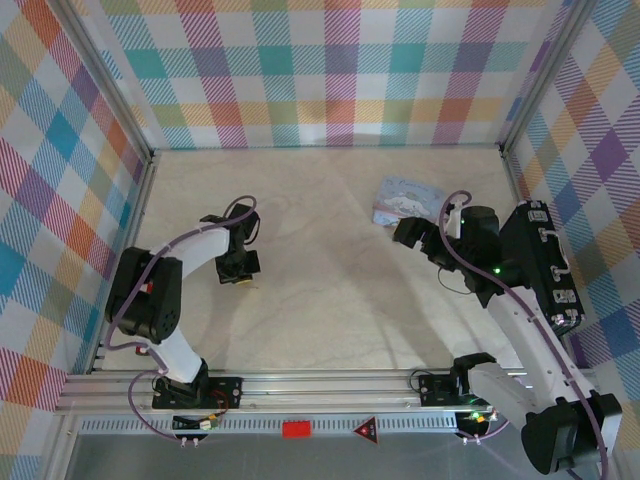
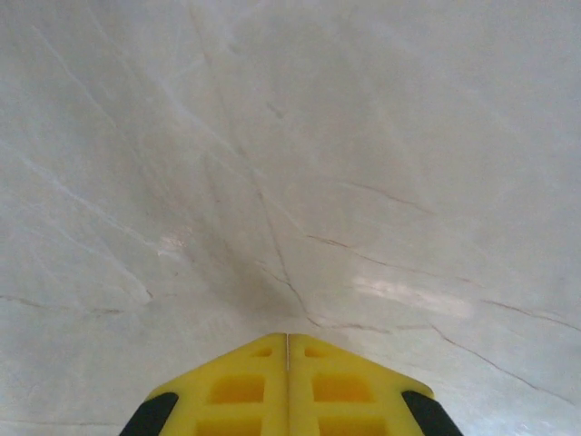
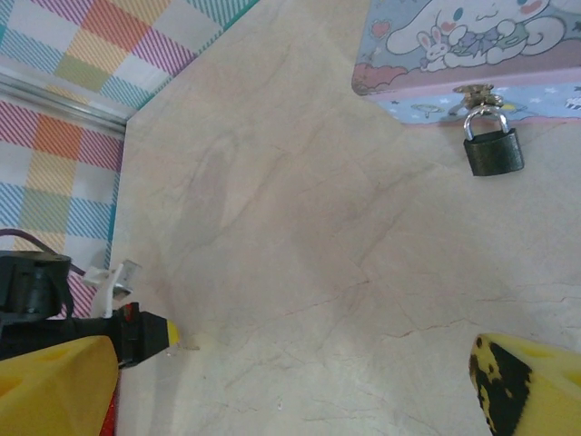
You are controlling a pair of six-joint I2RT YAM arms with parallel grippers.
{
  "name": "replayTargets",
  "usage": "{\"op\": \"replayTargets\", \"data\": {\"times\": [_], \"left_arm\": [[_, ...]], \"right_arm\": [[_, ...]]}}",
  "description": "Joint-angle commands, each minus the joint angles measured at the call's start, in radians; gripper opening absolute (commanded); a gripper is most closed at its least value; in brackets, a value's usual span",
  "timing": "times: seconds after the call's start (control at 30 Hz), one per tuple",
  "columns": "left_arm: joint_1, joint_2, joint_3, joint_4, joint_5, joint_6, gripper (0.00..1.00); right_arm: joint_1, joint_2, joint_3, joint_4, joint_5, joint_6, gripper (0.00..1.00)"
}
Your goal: Unlock a padlock with a key
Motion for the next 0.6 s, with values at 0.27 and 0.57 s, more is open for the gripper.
{"op": "replayTargets", "data": {"times": [0.27,0.57], "left_arm": [[-0.182,-0.239,0.097,0.097,0.058,0.114,0.00],[-0.245,-0.233,0.205,0.159,0.245,-0.041,0.00]], "right_arm": [[0.241,0.116,-0.062,0.302,-0.065,-0.091,1.00],[0.358,0.204,-0.135,0.556,-0.120,-0.109,0.96]]}}
